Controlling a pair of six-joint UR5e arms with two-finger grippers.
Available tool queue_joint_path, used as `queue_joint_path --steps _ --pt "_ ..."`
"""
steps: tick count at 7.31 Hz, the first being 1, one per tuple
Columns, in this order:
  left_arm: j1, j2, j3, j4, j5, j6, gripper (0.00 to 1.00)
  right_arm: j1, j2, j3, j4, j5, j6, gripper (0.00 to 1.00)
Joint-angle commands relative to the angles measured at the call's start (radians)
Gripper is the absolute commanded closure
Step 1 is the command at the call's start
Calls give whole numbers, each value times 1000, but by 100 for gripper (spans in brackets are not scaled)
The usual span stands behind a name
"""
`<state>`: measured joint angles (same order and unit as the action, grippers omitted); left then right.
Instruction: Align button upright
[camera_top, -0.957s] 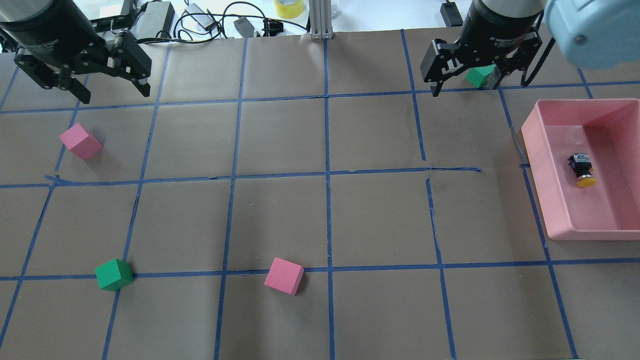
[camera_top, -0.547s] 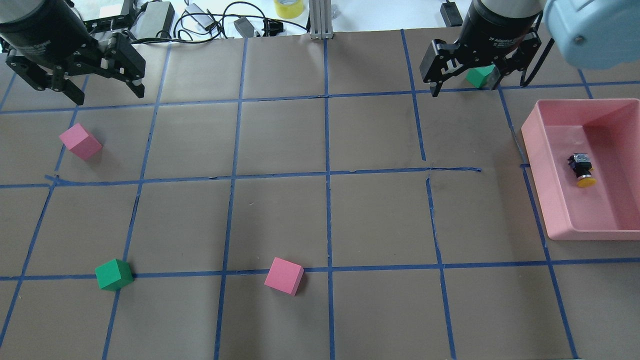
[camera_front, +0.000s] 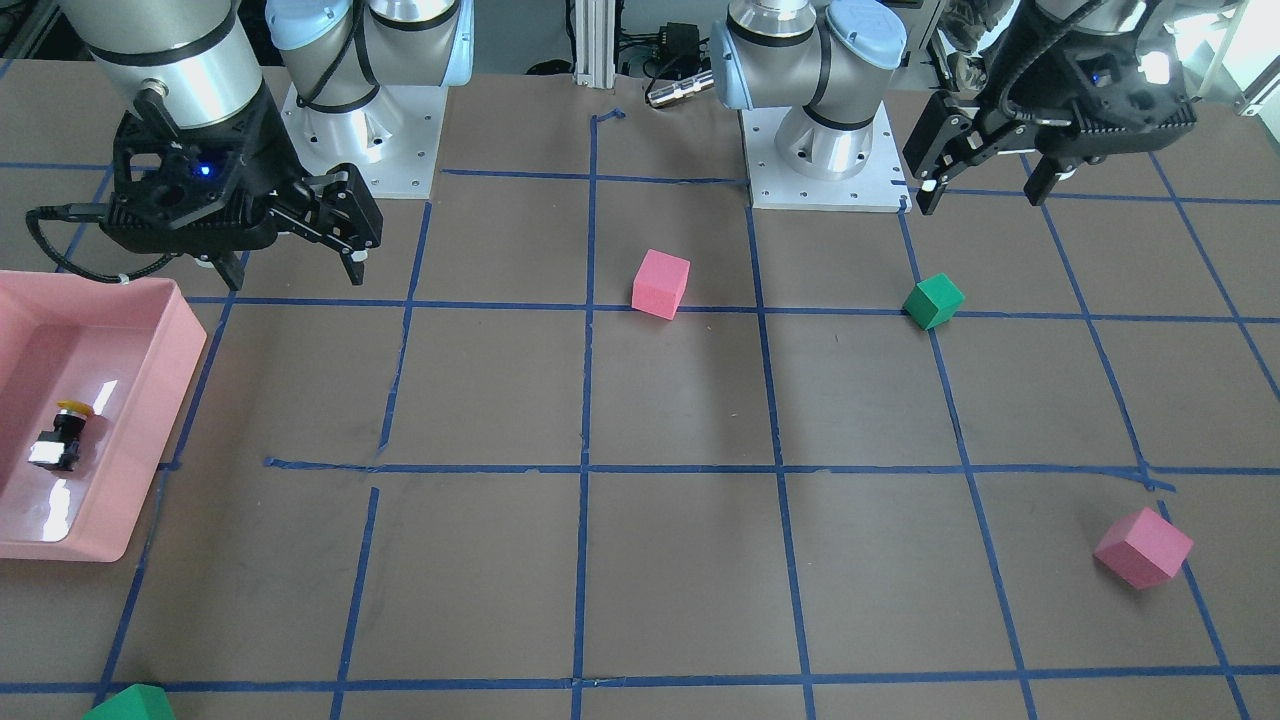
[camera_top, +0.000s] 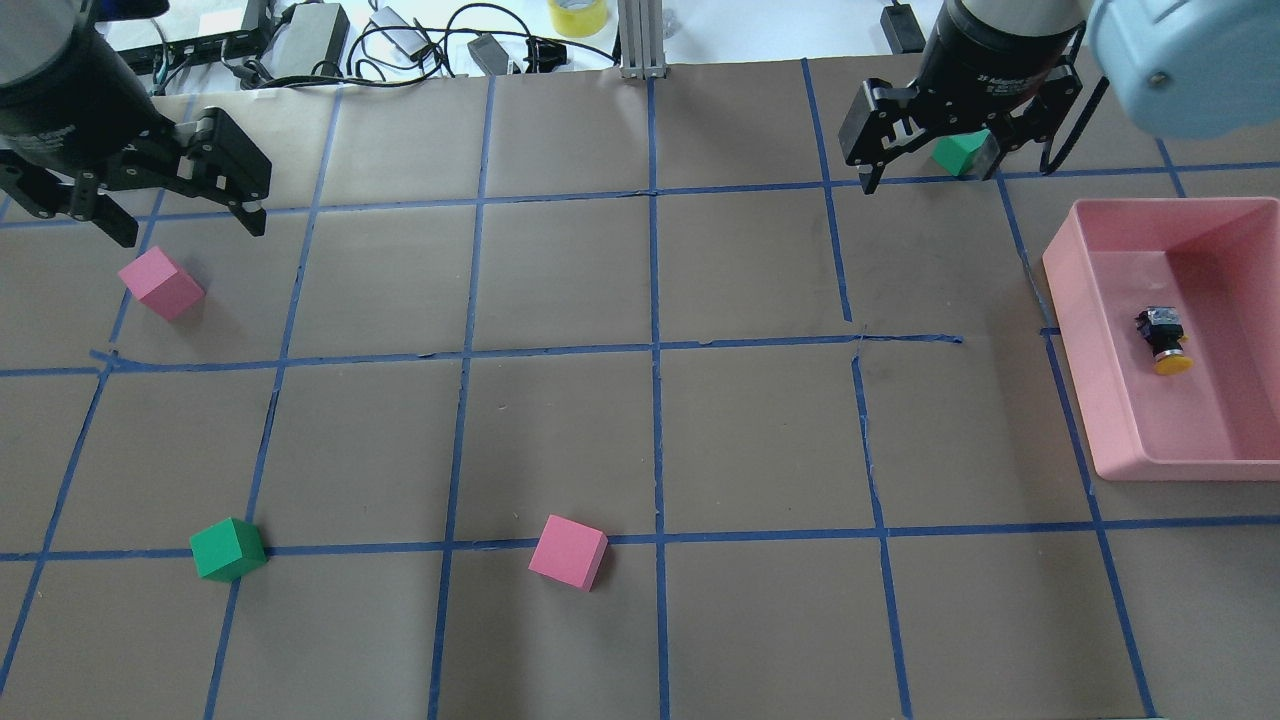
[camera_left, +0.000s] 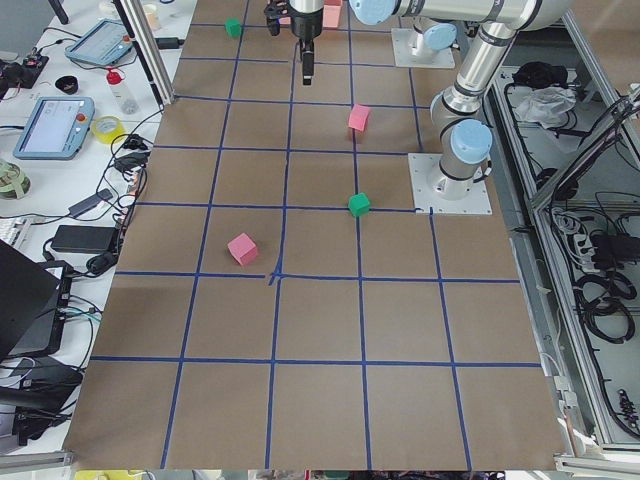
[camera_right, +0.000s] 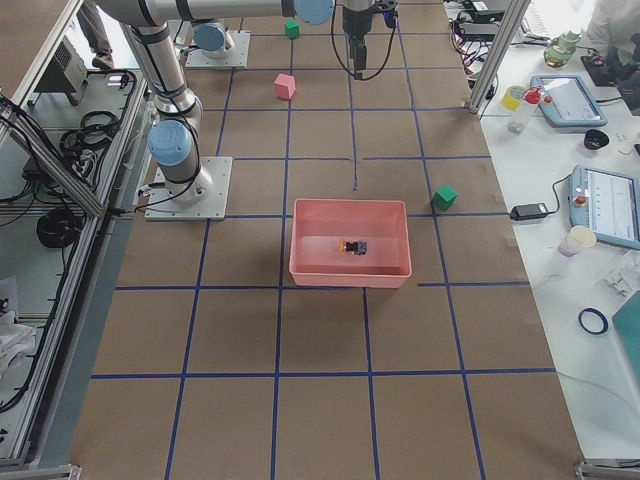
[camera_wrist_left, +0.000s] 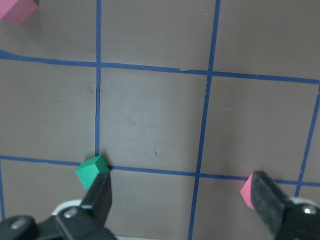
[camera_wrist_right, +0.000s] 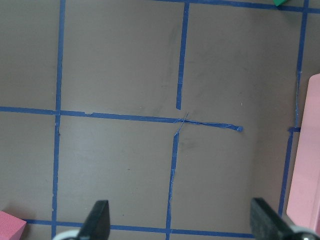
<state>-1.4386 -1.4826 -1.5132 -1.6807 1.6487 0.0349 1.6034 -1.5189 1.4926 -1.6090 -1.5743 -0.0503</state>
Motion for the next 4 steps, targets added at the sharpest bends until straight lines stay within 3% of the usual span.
queue_joint_path --steps 1,4 --pt "9 -16 25 -55 19 3 0 0 0 1 0 -4 1 0" --pt "7 -19 45 -80 74 -6 0 0 0 1 1 2 1 0"
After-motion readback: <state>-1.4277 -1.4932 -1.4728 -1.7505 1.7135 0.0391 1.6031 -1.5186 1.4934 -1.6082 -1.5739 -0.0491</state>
